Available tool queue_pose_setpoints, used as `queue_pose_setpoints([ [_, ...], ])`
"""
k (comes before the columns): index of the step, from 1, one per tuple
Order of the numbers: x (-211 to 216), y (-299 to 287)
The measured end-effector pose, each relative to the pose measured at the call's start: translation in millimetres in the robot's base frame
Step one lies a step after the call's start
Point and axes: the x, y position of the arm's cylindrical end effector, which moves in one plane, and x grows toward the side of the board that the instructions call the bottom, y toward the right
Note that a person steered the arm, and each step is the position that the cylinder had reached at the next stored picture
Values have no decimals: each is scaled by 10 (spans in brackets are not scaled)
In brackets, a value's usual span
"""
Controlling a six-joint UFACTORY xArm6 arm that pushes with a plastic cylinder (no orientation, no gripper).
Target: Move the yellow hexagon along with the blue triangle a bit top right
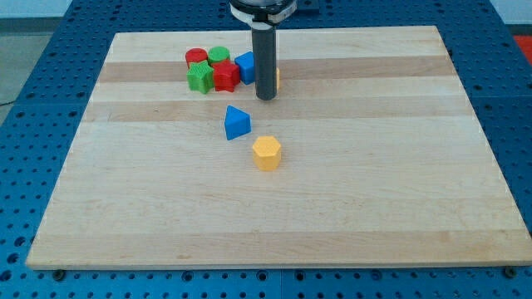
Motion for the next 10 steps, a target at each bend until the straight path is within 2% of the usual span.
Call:
queue_pose_setpoints([
  [2, -72, 572],
  [5, -193, 35],
  [6, -149, 250],
  [7, 324, 689],
  [8, 987, 638],
  [9, 1287, 93],
  [10, 1231, -465],
])
